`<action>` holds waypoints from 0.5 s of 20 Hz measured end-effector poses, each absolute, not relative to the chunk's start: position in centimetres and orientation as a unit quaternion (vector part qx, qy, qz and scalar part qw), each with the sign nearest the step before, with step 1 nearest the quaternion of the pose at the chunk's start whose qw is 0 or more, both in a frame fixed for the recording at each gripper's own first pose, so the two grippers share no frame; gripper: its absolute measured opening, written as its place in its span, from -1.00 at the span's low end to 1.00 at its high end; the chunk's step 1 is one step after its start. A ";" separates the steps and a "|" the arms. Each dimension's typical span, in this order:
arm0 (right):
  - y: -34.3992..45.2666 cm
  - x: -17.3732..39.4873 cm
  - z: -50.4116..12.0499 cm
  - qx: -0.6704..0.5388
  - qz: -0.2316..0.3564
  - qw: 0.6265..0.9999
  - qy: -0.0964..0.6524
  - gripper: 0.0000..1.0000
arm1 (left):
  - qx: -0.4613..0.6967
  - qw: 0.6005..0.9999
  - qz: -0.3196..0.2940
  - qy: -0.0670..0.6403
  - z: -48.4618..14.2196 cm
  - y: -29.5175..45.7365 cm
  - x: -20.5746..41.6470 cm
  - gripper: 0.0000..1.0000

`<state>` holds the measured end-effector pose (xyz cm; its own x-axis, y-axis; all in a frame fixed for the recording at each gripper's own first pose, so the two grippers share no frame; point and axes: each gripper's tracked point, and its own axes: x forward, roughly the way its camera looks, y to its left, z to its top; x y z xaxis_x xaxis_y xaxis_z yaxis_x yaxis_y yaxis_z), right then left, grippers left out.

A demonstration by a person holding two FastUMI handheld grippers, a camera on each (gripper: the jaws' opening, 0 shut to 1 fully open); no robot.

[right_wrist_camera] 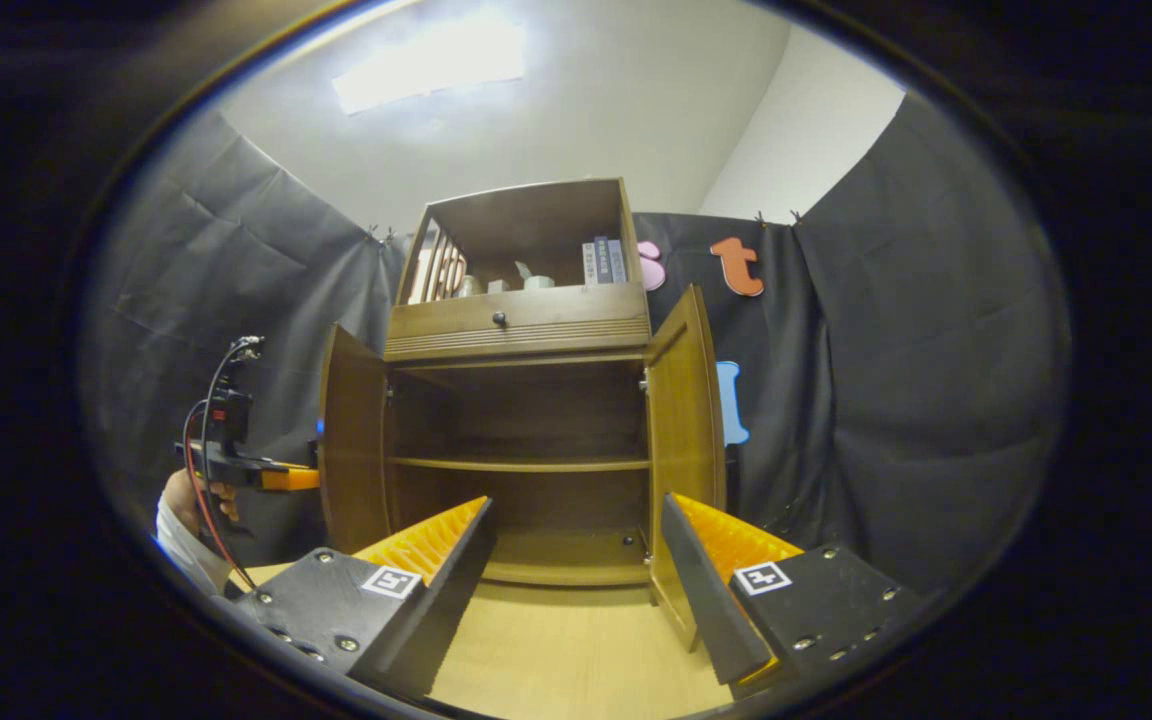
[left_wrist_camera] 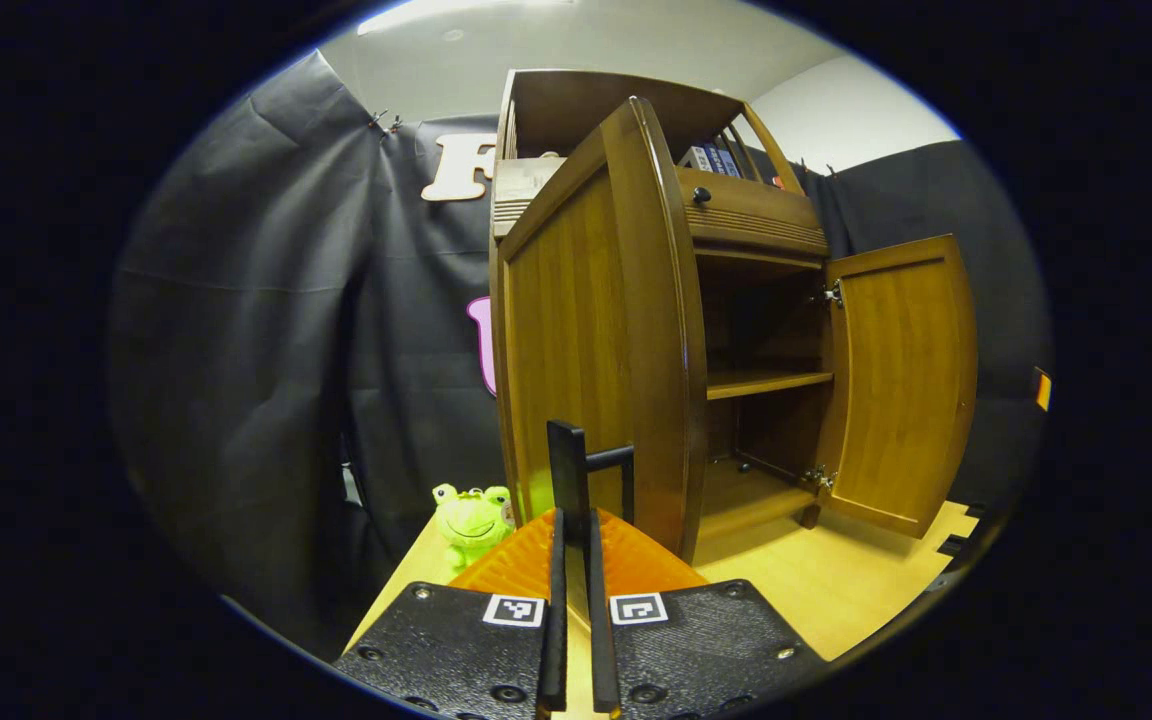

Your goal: Open the right door of the double-door shoe cabinet with the right hand, and open the left door with the left hand.

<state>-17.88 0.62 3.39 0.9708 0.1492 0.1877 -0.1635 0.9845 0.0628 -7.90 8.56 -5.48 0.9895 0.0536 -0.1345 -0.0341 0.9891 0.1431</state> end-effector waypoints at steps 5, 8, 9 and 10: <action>1.3 -17.1 2.8 0.034 0.089 0.992 -0.087 0.94 | 0.096 0.991 0.069 0.064 -4.9 13.8 -9.0 -0.93; 1.7 -17.0 2.6 0.034 0.089 0.992 -0.086 0.96 | 0.060 0.995 0.061 0.057 -4.5 17.1 -9.1 -0.96; 1.8 -16.9 2.7 0.035 0.089 0.992 -0.085 0.96 | 0.044 0.996 0.052 0.059 -4.4 17.9 -9.1 -0.96; 2.1 -16.8 2.6 0.036 0.089 0.992 -0.085 0.94 | 0.031 0.997 0.037 0.061 -4.5 18.5 -9.1 -0.96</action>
<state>-16.80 2.09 2.63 0.9700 0.1697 0.1740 -0.1818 0.9817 0.0560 -9.13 18.52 -4.52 0.9898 0.0782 -0.1193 -0.0705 0.9952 0.0672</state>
